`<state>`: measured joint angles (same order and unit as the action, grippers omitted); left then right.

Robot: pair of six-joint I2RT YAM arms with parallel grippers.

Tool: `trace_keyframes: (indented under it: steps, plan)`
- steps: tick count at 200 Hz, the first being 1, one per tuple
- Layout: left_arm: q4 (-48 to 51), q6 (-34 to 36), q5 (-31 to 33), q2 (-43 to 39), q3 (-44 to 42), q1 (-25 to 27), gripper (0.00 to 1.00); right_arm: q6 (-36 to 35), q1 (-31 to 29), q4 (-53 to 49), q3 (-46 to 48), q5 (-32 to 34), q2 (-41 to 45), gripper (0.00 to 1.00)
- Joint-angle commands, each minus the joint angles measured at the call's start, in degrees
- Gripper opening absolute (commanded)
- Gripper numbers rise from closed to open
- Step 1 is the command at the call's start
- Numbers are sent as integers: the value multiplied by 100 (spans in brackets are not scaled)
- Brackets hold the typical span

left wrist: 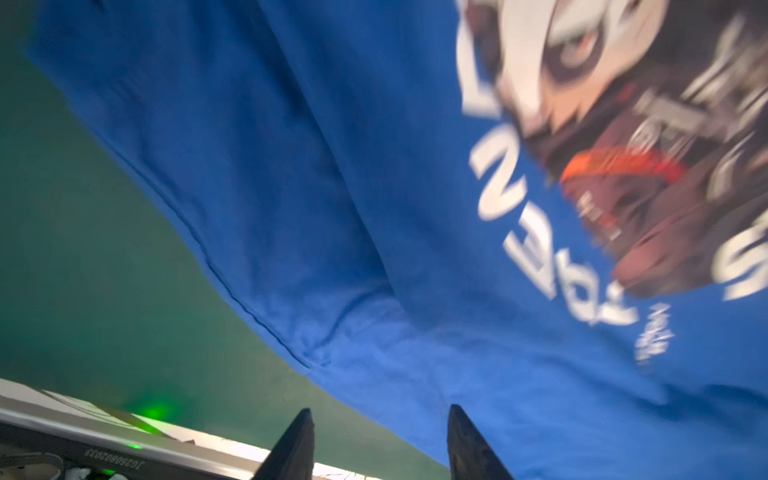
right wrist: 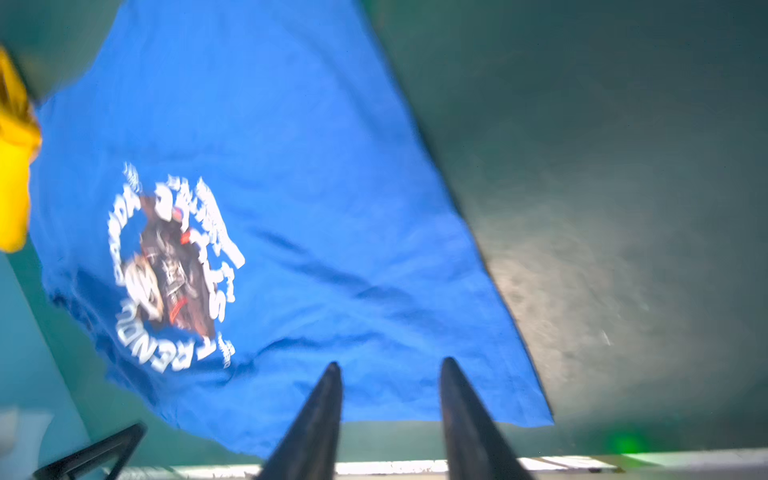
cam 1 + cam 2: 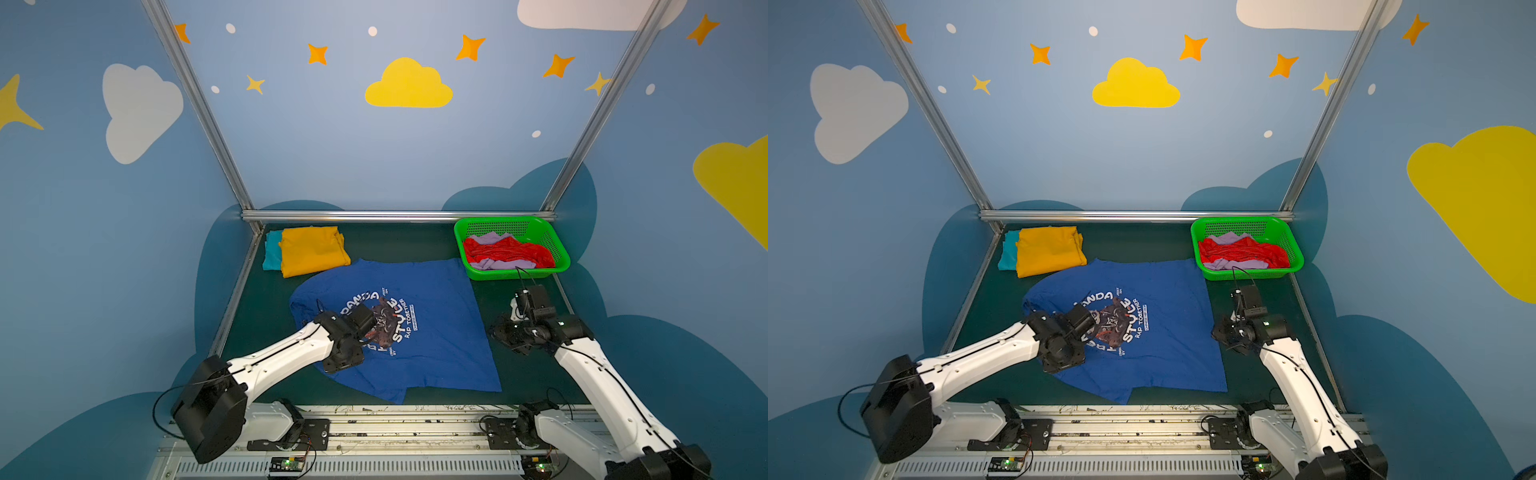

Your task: Fold and stack the t-shirts

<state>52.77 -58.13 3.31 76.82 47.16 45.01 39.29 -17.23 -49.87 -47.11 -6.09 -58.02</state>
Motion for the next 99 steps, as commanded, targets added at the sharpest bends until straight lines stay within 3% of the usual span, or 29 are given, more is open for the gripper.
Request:
trace_keyframes:
  steps: [1,33,90,99]
  plan:
    - [-111,-650,-120,176,-161,351,52,-33,-579,-73,-239,107,-682,46]
    - [-363,-917,-240,501,-430,607,51,145,-971,-33,-430,-318,-1889,40]
    - [-799,-959,-442,1319,-589,631,56,76,-1022,249,-264,-272,-2197,42]
    - [-846,-939,-471,1444,-576,635,49,75,-1016,285,-256,-247,-2256,43]
